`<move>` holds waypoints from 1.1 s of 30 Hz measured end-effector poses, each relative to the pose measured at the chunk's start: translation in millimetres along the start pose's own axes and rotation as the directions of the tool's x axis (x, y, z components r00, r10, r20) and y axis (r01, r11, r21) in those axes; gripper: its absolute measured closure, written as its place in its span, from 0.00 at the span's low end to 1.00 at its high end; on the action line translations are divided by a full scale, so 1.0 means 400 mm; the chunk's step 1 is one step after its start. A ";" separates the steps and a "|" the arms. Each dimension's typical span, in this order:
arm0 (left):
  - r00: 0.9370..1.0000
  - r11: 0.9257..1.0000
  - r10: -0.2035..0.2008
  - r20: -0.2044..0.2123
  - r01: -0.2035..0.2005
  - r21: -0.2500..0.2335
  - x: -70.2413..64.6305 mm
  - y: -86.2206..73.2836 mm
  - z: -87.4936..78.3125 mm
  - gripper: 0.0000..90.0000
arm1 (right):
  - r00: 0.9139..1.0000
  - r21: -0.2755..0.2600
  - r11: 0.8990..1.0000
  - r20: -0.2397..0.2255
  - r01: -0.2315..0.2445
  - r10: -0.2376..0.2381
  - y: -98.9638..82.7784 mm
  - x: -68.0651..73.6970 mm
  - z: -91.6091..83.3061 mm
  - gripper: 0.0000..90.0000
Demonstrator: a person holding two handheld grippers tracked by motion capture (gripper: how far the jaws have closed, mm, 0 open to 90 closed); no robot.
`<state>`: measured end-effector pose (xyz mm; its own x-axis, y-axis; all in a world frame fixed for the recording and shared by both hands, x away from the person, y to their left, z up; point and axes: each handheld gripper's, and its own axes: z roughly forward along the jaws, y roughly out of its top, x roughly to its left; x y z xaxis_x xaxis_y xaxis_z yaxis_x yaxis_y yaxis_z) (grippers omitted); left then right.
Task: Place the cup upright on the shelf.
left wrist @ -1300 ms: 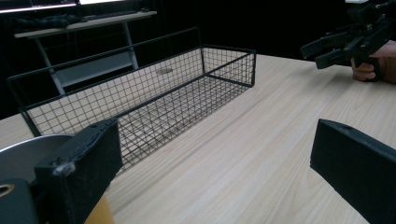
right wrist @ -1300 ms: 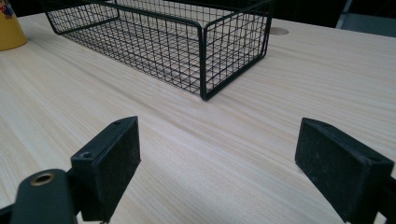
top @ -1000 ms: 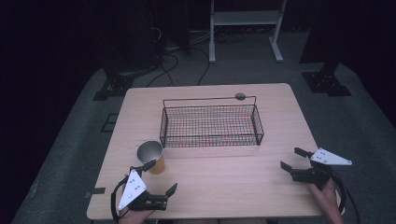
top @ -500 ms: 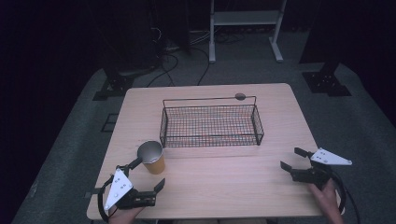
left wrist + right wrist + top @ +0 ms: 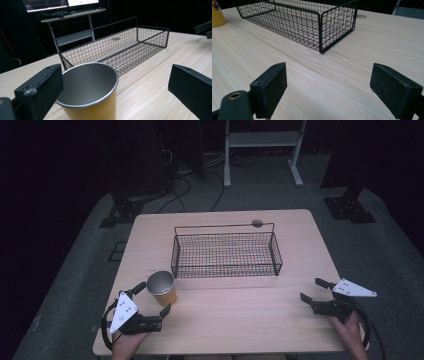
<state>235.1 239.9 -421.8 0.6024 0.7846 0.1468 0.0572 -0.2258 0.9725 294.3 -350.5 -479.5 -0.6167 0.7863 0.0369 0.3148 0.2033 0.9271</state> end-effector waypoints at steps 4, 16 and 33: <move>1.000 1.000 0.003 -0.008 -0.003 0.013 0.013 -0.005 0.008 0.00 | 1.000 0.000 1.000 0.000 0.000 0.000 0.000 0.000 0.000 0.15; 0.999 0.998 -0.037 -0.014 0.038 0.052 0.064 -0.033 0.033 0.00 | 1.000 0.001 1.000 -0.001 0.001 -0.001 0.000 0.000 0.000 0.15; 0.998 0.990 -0.060 -0.004 0.060 0.130 0.085 -0.056 0.092 0.00 | 1.000 0.002 1.000 -0.003 0.004 -0.004 0.000 0.001 0.001 0.15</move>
<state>283.8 250.4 -445.1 0.5948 0.7989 0.0890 0.1963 -0.2517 0.9477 294.4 -350.1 -479.5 -0.6197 0.7841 0.0342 0.3135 0.2073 0.9267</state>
